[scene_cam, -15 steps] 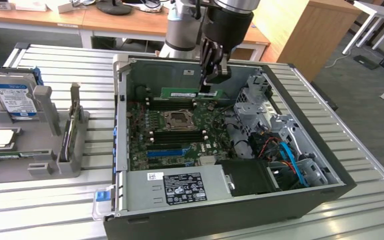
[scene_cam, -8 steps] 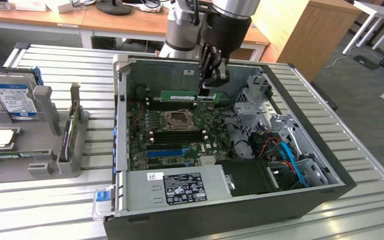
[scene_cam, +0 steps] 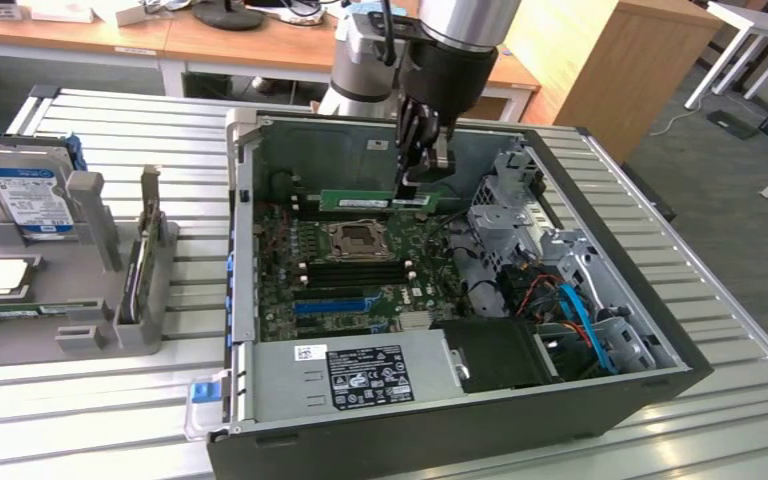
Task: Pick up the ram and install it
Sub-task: 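Insert the ram into the slot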
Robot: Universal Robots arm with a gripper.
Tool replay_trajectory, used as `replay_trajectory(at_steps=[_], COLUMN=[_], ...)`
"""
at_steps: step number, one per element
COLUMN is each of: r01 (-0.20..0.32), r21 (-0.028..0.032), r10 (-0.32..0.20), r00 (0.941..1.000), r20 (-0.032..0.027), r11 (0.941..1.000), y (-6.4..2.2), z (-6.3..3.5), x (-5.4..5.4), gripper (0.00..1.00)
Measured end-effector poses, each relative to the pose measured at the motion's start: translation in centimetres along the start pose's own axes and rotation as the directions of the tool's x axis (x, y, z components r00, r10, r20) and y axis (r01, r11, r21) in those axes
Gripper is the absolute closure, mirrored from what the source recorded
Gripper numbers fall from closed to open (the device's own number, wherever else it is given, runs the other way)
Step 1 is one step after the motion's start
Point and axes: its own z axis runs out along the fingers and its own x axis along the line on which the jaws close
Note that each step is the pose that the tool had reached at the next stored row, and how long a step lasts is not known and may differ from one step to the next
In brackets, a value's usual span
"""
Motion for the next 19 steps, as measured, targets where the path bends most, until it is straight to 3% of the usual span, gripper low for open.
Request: replay_trajectory(at_steps=[19], r01=[0.000], r21=[-0.0001], r10=[0.000], r00=[1.0000], r20=[0.0000], r11=[1.0000], y=[-0.06], z=[2.16], x=[0.0], gripper=[0.88])
